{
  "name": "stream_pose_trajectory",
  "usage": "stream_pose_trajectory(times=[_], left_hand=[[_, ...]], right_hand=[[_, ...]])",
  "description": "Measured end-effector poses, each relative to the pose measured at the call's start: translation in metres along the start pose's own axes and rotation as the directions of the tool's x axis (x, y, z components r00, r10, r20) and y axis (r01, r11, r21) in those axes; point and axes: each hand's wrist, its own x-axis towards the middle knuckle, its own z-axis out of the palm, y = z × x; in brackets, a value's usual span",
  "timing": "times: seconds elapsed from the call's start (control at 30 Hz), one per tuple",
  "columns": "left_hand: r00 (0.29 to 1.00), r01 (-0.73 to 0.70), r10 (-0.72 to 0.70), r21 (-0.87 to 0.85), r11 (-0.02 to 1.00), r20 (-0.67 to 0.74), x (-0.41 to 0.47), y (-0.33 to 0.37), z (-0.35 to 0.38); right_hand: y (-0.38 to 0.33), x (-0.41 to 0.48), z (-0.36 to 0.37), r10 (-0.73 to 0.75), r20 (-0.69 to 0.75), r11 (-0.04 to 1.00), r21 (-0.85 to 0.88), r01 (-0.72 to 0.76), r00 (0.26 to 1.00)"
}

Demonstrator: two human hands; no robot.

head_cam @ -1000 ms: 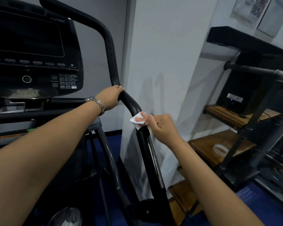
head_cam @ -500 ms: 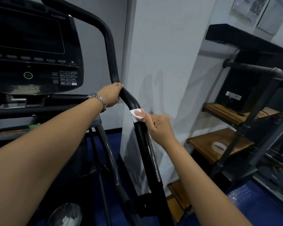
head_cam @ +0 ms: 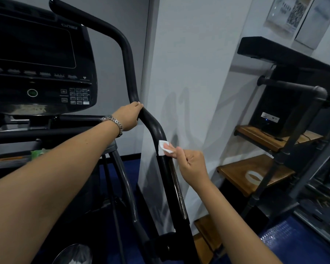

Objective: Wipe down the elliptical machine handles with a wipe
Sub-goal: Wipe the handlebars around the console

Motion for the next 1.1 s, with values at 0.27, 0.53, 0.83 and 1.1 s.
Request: stream_pose_trajectory(times=[0.27,0.53,0.83,1.1], left_hand=[[1.000,-0.003,0.003,-0.005,1.000,-0.003,0.001,-0.002,0.003],[1.000,0.007,-0.007,-0.027,1.000,0.000,-0.001,-0.002,0.005],[1.000,0.002,-0.004,-0.066,0.998,-0.027,-0.003,-0.007,0.008],[0.984,-0.029,0.013,-0.092,0.995,-0.176,-0.004,-0.007,0.018]], right_hand=[[-0.006,0.007,0.017,-0.224,-0.008,0.940,-0.265,0.214,0.975],[-0.020,0.053,0.029,-0.242,-0.079,0.925,-0.320,0.205,0.967],[-0.007,0.042,0.024,-0.284,0.016,0.903,-0.331,0.273,0.959],[-0.043,0.032,-0.011,0.297,0.038,0.894,0.339,-0.292,0.954]])
